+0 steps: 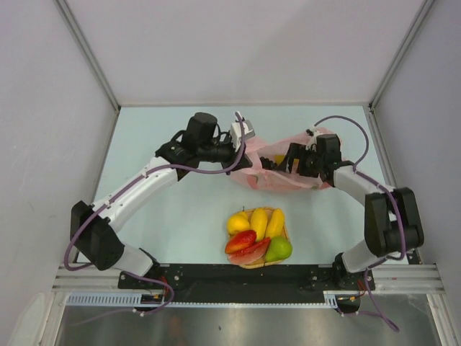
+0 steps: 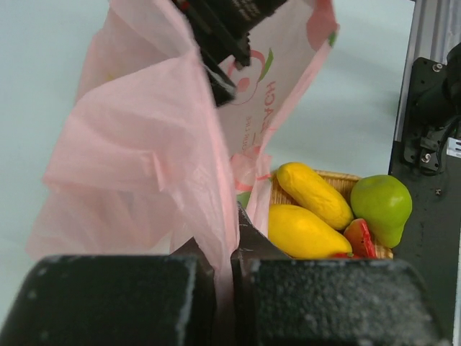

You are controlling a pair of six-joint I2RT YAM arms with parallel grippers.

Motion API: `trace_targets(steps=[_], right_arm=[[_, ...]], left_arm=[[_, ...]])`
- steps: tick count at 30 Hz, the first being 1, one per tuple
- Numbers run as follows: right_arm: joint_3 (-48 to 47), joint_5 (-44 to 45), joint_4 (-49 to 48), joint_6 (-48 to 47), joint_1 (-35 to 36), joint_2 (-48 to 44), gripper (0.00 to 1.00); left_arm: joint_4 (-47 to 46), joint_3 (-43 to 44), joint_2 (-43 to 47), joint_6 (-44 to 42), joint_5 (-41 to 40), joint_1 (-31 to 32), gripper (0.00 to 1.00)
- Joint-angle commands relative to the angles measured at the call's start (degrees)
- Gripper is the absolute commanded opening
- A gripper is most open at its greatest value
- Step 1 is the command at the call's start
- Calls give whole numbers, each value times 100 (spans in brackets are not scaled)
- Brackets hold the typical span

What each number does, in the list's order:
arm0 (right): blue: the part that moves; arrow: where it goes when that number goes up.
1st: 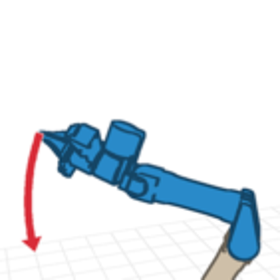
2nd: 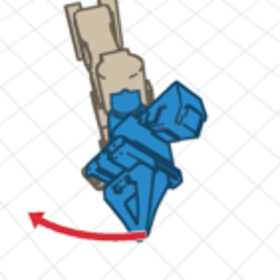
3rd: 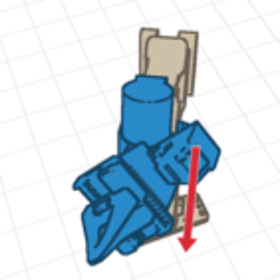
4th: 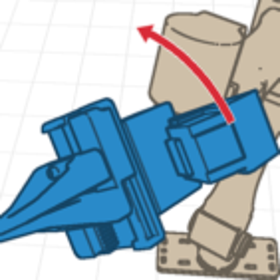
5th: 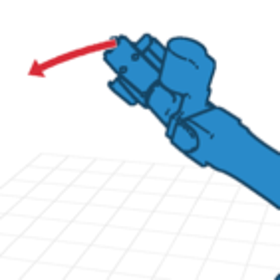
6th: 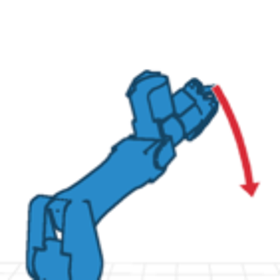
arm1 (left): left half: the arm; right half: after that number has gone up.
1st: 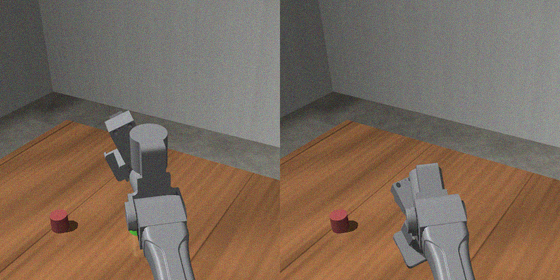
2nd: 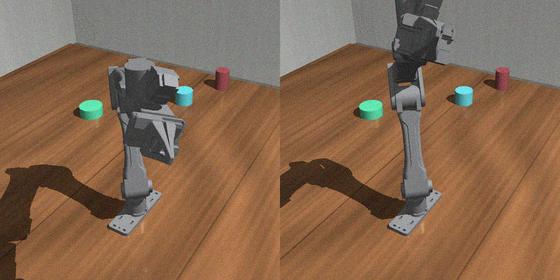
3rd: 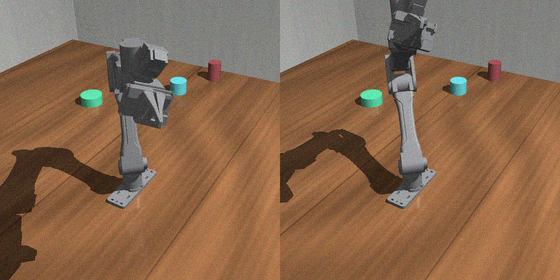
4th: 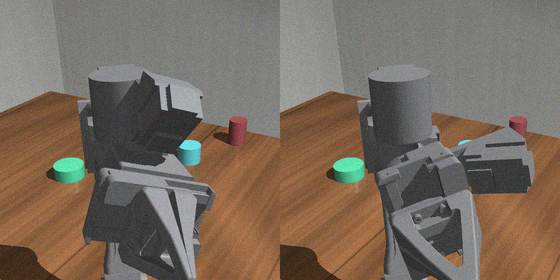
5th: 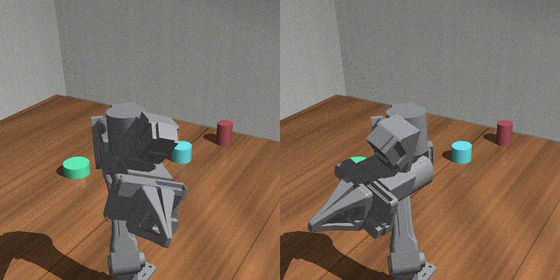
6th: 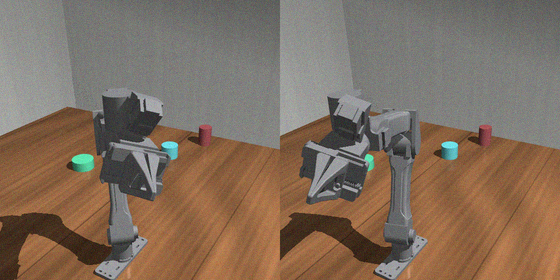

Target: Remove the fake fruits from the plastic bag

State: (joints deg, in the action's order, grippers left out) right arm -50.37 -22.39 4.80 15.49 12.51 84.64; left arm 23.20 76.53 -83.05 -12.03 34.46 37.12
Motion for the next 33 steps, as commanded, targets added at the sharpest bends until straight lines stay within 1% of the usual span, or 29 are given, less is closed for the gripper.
trace_targets(steps=[1, 2, 3, 5, 8, 9, 11, 15, 19, 20, 21, 23, 27, 29, 33], right_arm=[[-8, 578, -1049, 1325, -451, 527, 100], [-34, 535, -1329, 1308, -478, 571, 100], [-87, 560, -1402, 1325, -487, 632, 100], [-184, 709, -1629, 1684, -539, 808, 100], [-210, 579, -2103, 2133, -636, 1098, 100], [-219, 561, -2193, 2143, -610, 1142, 100], [-263, 595, -2325, 2003, -531, 1239, 100], [-263, 964, -2440, 1555, -206, 1265, 100], [-254, 1517, -2002, 1176, 49, 1020, 100], [-219, 1597, -1948, 1133, 76, 958, 100], [-149, 1641, -1895, 1184, 76, 853, 100], [-70, 1721, -1833, 1264, 6, 791, 100], [-25, 1598, -2096, 1308, -205, 931, 100], [-43, 1484, -2421, 1290, -284, 1063, 100], [-385, 1361, -2326, 1150, -285, 1397, 98]], left_arm=[[-263, 126, 16, 192, 228, 137, 0], [-272, 73, 69, 201, 219, 163, 0], [-281, -67, 95, 201, 202, 164, 0], [-290, -226, 157, 175, 184, 199, 0], [-264, -481, 157, 70, 184, 216, 0], [-220, -534, 131, 17, 175, 216, 0], [-45, -569, 140, -369, 97, 269, 0], [-17, -963, 201, -931, -211, 401, 0], [-87, -1211, 262, -1108, -667, 664, 0], [-70, -1289, 245, -1195, -964, 717, 0], [-1, -1316, 193, -1562, -1185, 796, 0], [280, -1334, 78, -1959, -1432, 972, 0], [176, -1308, 87, -1838, -1451, 981, 0], [132, -1308, 52, -1759, -1416, 981, 0], [79, -1141, -1, -1592, -1529, 981, 0]])
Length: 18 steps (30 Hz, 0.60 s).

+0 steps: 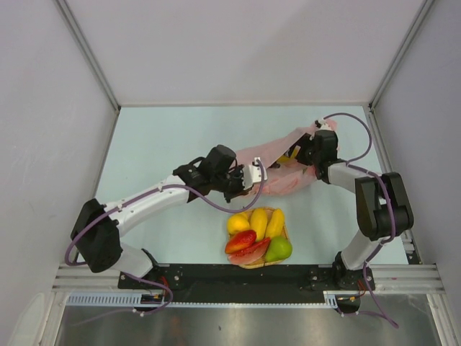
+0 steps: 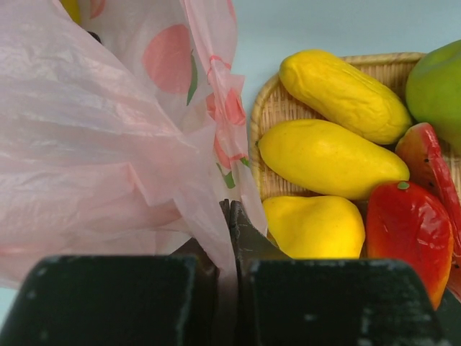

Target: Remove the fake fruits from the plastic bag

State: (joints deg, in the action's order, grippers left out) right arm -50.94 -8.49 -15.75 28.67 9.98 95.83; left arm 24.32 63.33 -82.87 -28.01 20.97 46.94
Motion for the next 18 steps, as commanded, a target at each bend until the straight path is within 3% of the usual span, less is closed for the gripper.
trace_targets(steps=[1, 9, 14, 18], right_arm=[[-373, -82, -236, -160, -31, 339, 98], [-584, -196, -131, -63, 118, 454, 98], [-567, -320, 221, -405, 232, 164, 100], [-522, -207, 186, -572, 277, 163, 100]], left_arm=[[-67, 232, -36, 6, -216, 0, 0], [-58, 742, -159, -2, -312, -1, 0], [-384, 1206, 122, -20, -1059, 0, 0], [-200, 1471, 175, -20, -718, 0, 0]])
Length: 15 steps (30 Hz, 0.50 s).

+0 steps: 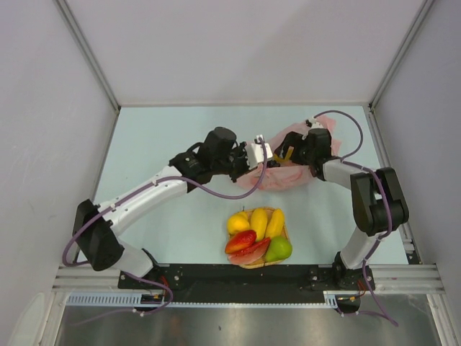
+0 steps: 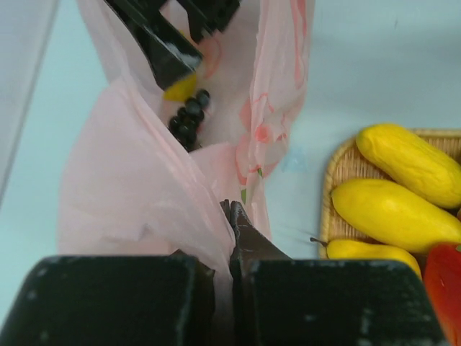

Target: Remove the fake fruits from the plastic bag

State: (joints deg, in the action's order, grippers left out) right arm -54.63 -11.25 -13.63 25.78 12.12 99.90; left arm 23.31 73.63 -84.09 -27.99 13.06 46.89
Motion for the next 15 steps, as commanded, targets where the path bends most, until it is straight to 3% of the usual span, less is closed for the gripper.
trace_targets(steps=[1, 10, 15], right_arm=[[-153, 131, -69, -223, 71, -225, 100], [-583, 482, -228, 103, 18, 608, 100], [-1330, 973, -53, 23, 150, 1294, 100]], left_arm=[[-20, 468, 297, 12, 204, 4, 0], [147, 591, 394, 224, 584, 4, 0], [218, 688, 376, 250, 663, 4, 0]])
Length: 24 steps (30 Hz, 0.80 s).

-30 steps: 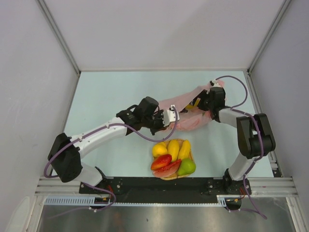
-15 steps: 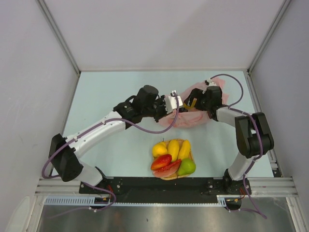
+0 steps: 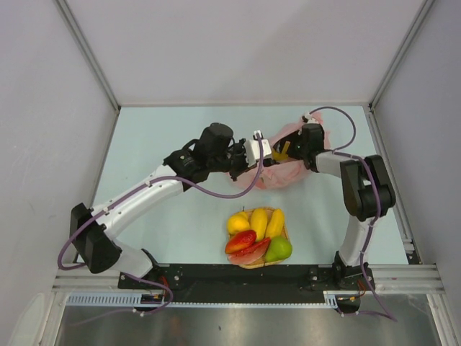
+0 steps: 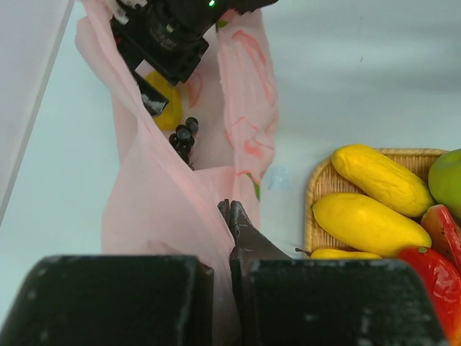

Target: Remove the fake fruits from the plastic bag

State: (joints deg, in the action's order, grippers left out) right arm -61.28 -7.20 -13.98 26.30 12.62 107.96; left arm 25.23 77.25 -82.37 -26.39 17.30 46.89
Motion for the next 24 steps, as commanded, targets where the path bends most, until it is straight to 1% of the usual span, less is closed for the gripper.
trace_targets(steps=[1, 4, 5, 7, 8, 10, 11, 12, 13, 14, 16, 18, 19, 24], right_arm=[[-779, 640, 26, -29, 100, 593, 100], [-1149, 711, 80, -221, 135, 980, 98], [-1193, 694, 27, -327, 127, 1077, 92], [-1290, 256, -166, -818, 135, 1104, 79], [-1308, 89, -202, -1029, 135, 1095, 68], [-1326, -272, -211, -1530, 109, 938, 60], [-1326, -456, -124, -1645, 74, 876, 52], [-1326, -562, -62, -1742, 4, 745, 48], [-1326, -676, 17, -1952, -58, 657, 40], [-1317, -930, 174, -2023, -110, 569, 35], [-1317, -1160, 394, -2269, -286, 297, 25], [-1299, -1528, 518, -2428, -392, 34, 21], [-1290, -1773, 623, -2550, -479, -29, 17], [-1247, -2241, 1063, -2876, -603, -486, 10]], left_arm=[[34, 325, 186, 73, 239, 4, 0], [43, 334, 186, 55, 221, 4, 0], [43, 326, 177, 47, 204, 4, 0], [26, 282, 151, 29, 169, 4, 0], [17, 221, 142, 11, 116, 4, 0], [-53, 89, 142, 11, 46, 4, 0], [-132, 53, 133, 20, -50, 4, 0], [-168, 9, 125, 29, -95, 4, 0], [-211, -87, 107, 20, -130, -5, 0], [-290, -122, 81, 3, -191, -14, 0], [-352, -227, 19, -85, -262, -14, 1], [-431, -289, -60, -120, -359, -5, 0], [-466, -316, -86, -112, -385, -14, 0], [-625, -351, -192, 20, -412, -40, 0]])
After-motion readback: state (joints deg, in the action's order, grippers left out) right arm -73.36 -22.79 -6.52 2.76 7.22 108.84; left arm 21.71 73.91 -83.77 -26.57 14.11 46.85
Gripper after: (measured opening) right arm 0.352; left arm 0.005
